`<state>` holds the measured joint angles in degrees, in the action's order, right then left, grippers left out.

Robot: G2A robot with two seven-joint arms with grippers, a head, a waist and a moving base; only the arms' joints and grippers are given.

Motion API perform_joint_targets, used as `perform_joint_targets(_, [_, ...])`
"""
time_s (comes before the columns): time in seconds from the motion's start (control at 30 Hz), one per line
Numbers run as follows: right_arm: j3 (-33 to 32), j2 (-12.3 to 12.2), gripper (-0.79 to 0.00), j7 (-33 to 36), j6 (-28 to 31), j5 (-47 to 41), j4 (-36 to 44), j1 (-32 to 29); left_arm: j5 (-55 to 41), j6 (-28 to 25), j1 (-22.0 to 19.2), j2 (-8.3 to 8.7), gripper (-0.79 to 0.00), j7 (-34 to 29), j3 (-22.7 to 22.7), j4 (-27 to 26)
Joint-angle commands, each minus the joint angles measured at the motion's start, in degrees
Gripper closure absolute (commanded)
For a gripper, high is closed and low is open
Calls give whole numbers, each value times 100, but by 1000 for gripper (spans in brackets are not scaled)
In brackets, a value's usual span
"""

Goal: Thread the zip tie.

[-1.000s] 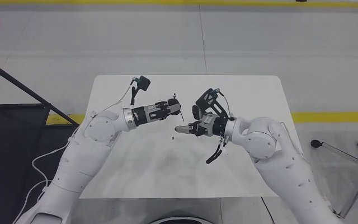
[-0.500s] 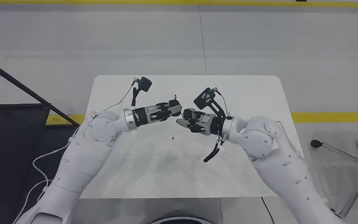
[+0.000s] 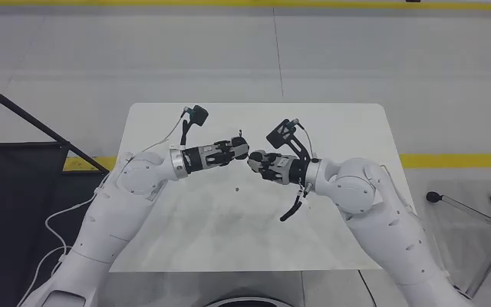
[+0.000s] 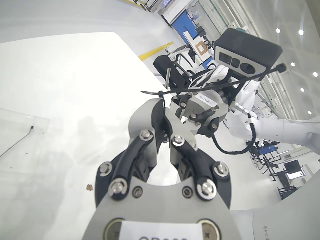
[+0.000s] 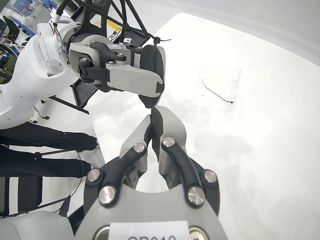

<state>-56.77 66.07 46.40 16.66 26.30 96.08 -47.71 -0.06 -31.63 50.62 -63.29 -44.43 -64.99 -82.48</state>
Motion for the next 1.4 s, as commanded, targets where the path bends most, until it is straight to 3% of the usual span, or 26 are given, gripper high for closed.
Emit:
perform_joint_targets(0.0, [-2,2,0,0,4,-8,-4,3,0,-1,-1,0,0,2,2,2])
perform_joint_targets(0.1, [-8,5,0,-4,5,-16,-11,9,-41,2,-1,0,0,0,1,6])
perform_joint_targets(0.13, [-12,5,0,-13,11,-19,-16,9,-67,-4,0,0,-120,-7,1,8])
perform_joint_targets(0.17, [-19,6,0,-18,13,-21,-25,9,-92,-5,1,0,-311,-9,-2,15])
perform_joint_targets(0.2, [-27,6,0,-24,13,-29,-32,8,-119,6,0,0,-742,-14,-4,22])
perform_joint_targets(0.23, [-36,6,0,-32,13,-40,-39,5,-144,17,-2,1,-785,-30,-6,26])
perform_joint_targets(0.63, [-463,-58,0,-104,225,-275,-148,-53,-552,5,128,74,-785,-287,-286,204])
perform_joint_targets(0.77, [-631,-92,0,76,926,-807,-343,-10,-1163,-36,262,124,-785,-453,-547,268])
perform_joint_targets(0.9, [-715,-125,0,355,1884,-1462,-638,106,-1936,232,281,156,-785,-859,-710,353])
perform_joint_targets(1.07, [-675,-146,0,696,2540,-2126,-901,305,-2879,717,124,149,-785,-1360,-736,602])
perform_joint_targets(1.37, [-662,-155,0,797,2512,-2156,-943,389,-2879,717,124,149,-785,-1360,-736,602])
